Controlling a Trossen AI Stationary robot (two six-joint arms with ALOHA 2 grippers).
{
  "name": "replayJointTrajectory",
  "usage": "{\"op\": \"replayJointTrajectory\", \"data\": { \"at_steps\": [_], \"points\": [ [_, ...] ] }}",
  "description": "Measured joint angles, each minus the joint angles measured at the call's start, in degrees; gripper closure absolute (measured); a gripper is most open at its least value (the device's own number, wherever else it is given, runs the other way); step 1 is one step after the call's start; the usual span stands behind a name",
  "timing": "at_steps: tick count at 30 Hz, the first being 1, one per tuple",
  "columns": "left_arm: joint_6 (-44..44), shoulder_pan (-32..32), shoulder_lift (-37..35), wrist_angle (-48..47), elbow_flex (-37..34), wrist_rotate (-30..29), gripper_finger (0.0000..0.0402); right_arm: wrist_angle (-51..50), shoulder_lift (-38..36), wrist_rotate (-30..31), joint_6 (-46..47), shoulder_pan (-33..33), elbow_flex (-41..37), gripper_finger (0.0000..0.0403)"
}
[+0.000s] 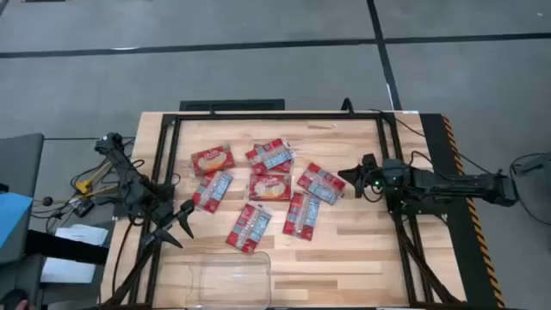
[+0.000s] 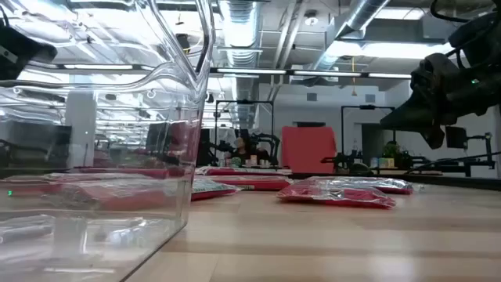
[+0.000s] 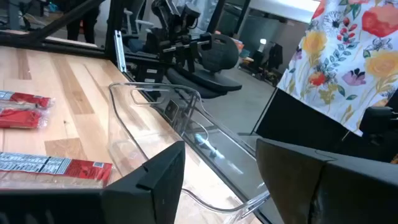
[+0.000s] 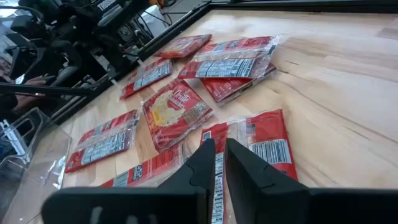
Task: Sort popcorn bags into baskets
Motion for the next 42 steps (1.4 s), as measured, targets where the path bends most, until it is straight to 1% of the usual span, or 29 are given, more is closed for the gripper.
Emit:
{"op": "replayJointTrajectory", "data": {
  "at_steps": [31,32,34,37,40,42],
  "points": [
    [0.02,0.0,0.0,0.1,-0.01,-0.5,0.0212,-0.02,-0.02,0.0,0.0,0.0,0.0,0.0339],
    [0.02,0.02,0.02,0.51,-0.01,-1.26,0.0212,-0.01,-0.01,0.0,0.01,-0.01,0.0,0.0339],
    [-0.01,0.0,0.02,2.75,0.0,-4.88,0.0212,0.0,0.0,0.0,0.0,-0.02,0.0,0.0339],
    [-1.16,0.0,0.02,7.48,-0.01,-13.45,0.0212,-0.02,0.0,0.0,0.02,-0.02,0.0,0.0339],
    [-8.13,0.0,-0.02,15.42,-0.01,-21.58,0.0212,0.0,0.0,0.0,0.0,0.0,0.0,0.0339],
    [-12.7,0.0,-0.02,18.38,0.15,-26.88,0.0212,-0.01,0.0,0.0,0.0,-0.02,0.0,0.0339]
  ]
}}
